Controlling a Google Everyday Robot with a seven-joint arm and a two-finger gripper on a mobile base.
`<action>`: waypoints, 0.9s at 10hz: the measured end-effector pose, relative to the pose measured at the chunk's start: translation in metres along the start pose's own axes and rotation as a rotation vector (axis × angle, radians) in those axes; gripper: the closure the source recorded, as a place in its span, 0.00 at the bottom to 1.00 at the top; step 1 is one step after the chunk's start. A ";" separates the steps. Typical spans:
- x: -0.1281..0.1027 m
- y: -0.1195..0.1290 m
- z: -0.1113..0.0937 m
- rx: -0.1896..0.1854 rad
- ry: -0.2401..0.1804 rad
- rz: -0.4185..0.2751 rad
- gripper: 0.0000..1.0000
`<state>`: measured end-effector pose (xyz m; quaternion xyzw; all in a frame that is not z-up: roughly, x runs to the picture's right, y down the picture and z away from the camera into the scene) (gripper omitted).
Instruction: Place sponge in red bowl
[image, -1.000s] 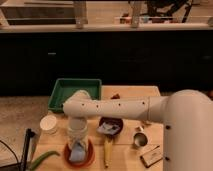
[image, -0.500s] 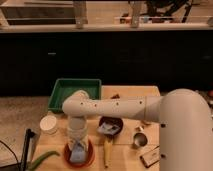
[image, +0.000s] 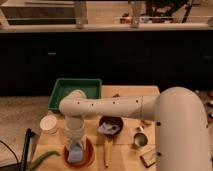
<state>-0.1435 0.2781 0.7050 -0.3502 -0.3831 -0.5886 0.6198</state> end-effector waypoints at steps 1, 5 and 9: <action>0.000 0.000 -0.002 0.001 0.002 -0.001 0.20; 0.000 0.002 -0.015 0.014 0.021 0.000 0.20; 0.002 0.003 -0.031 0.026 0.042 0.007 0.20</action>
